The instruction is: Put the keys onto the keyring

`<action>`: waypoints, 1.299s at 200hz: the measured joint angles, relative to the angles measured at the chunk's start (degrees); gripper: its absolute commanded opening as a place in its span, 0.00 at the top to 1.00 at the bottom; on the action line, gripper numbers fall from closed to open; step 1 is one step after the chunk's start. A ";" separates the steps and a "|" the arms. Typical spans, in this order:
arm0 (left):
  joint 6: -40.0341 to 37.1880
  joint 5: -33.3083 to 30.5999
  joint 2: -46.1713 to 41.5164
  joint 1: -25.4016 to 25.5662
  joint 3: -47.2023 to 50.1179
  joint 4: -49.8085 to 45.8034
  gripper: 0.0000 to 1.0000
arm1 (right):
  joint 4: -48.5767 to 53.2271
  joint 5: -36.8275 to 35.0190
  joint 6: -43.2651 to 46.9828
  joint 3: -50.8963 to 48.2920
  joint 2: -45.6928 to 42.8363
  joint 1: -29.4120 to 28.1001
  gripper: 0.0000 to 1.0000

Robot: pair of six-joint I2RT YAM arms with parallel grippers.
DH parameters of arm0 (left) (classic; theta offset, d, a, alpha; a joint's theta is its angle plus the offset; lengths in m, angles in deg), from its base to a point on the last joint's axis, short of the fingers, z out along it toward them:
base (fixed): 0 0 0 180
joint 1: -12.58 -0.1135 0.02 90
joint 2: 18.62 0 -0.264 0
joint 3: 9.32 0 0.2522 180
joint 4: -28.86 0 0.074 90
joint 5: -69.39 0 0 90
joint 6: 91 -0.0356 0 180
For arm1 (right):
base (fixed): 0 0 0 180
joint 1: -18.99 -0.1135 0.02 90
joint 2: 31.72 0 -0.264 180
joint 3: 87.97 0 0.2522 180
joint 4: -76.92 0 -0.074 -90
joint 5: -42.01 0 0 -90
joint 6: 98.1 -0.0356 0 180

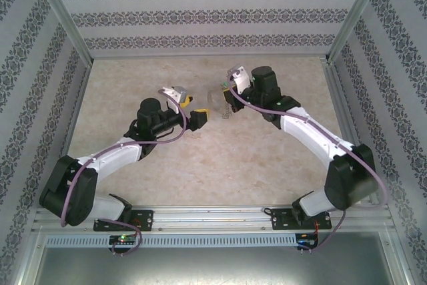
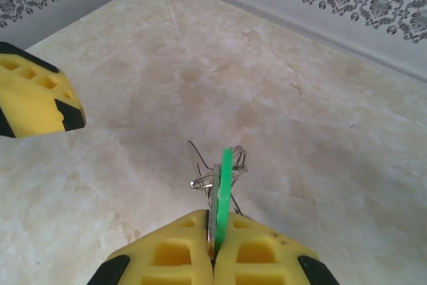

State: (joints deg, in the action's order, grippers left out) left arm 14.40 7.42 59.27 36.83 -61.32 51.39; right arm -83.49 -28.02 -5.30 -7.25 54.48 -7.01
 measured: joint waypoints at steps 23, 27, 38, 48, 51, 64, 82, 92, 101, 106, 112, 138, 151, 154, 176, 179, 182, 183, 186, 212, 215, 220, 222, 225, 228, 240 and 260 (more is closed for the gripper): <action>1.64 -3.06 -0.15 -1.16 0.59 0.22 0.00 | 0.04 0.44 0.00 5.51 6.19 -0.02 1.00; 1.81 -3.41 -0.20 -1.27 0.63 0.22 0.00 | 0.07 0.42 0.00 6.38 7.15 -0.02 1.00; 2.27 -4.17 -0.76 -1.88 0.85 0.20 0.00 | 0.07 0.48 -0.02 9.07 10.16 -0.02 1.00; 2.54 -4.61 -1.36 -2.40 0.92 0.20 0.00 | 0.04 0.50 -0.02 10.91 12.44 -0.02 1.00; 2.71 -4.74 -1.53 -2.60 0.92 0.17 0.00 | 0.04 0.52 -0.02 11.50 13.14 -0.02 1.00; 2.95 -5.05 -2.38 -3.30 0.92 0.17 0.00 | -0.02 0.50 -0.28 12.61 15.32 -0.13 1.00; 3.17 -5.20 -3.37 -4.04 0.94 0.17 0.00 | -0.11 0.46 -1.29 12.57 17.40 -0.35 1.00; 3.19 -5.22 -3.69 -4.20 0.96 0.17 0.00 | -0.79 0.42 -2.01 11.67 18.08 -0.52 1.00; 3.30 -5.18 -3.96 -4.42 1.05 0.15 0.00 | -1.79 0.37 -2.91 10.01 18.21 -0.81 1.00; 3.32 -5.20 -4.09 -4.48 1.16 0.17 0.00 | -2.38 0.37 -3.28 8.92 18.21 -1.05 1.00; 3.32 -5.20 -4.24 -4.50 1.29 0.15 0.00 | -2.99 0.22 -4.00 7.61 18.21 -1.33 1.00; 3.37 -4.92 -4.39 -4.50 1.38 0.07 0.00 | -4.44 -1.05 -6.71 1.25 18.21 -3.54 1.00; 3.39 -4.52 -4.39 -4.50 1.38 0.02 0.00 | -4.76 -1.73 -7.76 -1.57 18.21 -4.79 1.00; 3.41 -4.48 -4.39 -4.50 1.40 0.02 0.00 | -4.81 -1.79 -7.98 -2.08 18.21 -5.05 1.00; 3.43 -4.11 -4.39 -4.50 1.40 -0.11 0.00 | -5.38 -2.93 -9.75 -5.95 17.99 -6.62 1.00; 3.43 -4.09 -4.39 -4.50 1.40 -0.17 0.00 | -5.49 -3.04 -9.99 -6.38 17.97 -6.80 1.00; 3.43 -4.09 -4.39 -4.50 1.38 -0.26 0.00 | -5.57 -3.17 -10.12 -6.78 17.88 -6.91 1.00; 3.43 -4.09 -4.39 -4.50 1.40 -0.28 0.00 | -5.64 -3.26 -10.25 -6.99 17.86 -6.91 1.00; 3.43 -4.09 -4.39 -4.50 1.40 -0.33 0.00 | -5.77 -3.26 -10.43 -7.41 17.77 -6.95 1.00; 3.41 -4.07 -4.39 -4.50 1.40 -1.53 0.00 | -6.84 -4.13 -12.00 -10.47 16.90 -7.17 1.00; 3.41 -4.07 -4.39 -4.50 1.40 -1.64 0.00 | -6.95 -4.13 -12.11 -10.67 16.87 -7.17 1.00; 3.41 -3.98 -4.39 -4.50 1.40 -1.75 0.00 | -7.26 -4.15 -12.35 -11.02 16.81 -7.17 1.00; 3.41 -3.91 -4.39 -4.50 1.40 -1.79 0.00 | -7.43 -4.15 -12.46 -11.15 16.81 -7.17 1.00; 3.41 -3.87 -4.39 -4.50 1.40 -1.88 0.00 | -7.61 -4.20 -12.63 -11.30 16.81 -7.17 1.00; 3.41 -3.82 -4.39 -4.50 1.40 -1.99 0.00 | -7.72 -4.20 -12.79 -11.43 16.81 -7.19 1.00; 3.41 -3.48 -4.39 -4.50 1.40 -2.25 0.00 | -8.37 -4.28 -13.25 -11.98 16.81 -7.32 1.00; 3.41 -2.95 -4.37 -4.50 1.40 -2.60 0.00 | -9.14 -4.37 -13.70 -12.72 16.81 -7.91 1.00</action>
State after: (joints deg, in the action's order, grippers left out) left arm 17.81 4.47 54.90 32.33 -59.92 48.79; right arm -92.63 -32.39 -19.00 -19.97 71.28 -14.92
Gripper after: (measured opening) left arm 0.999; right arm 0.069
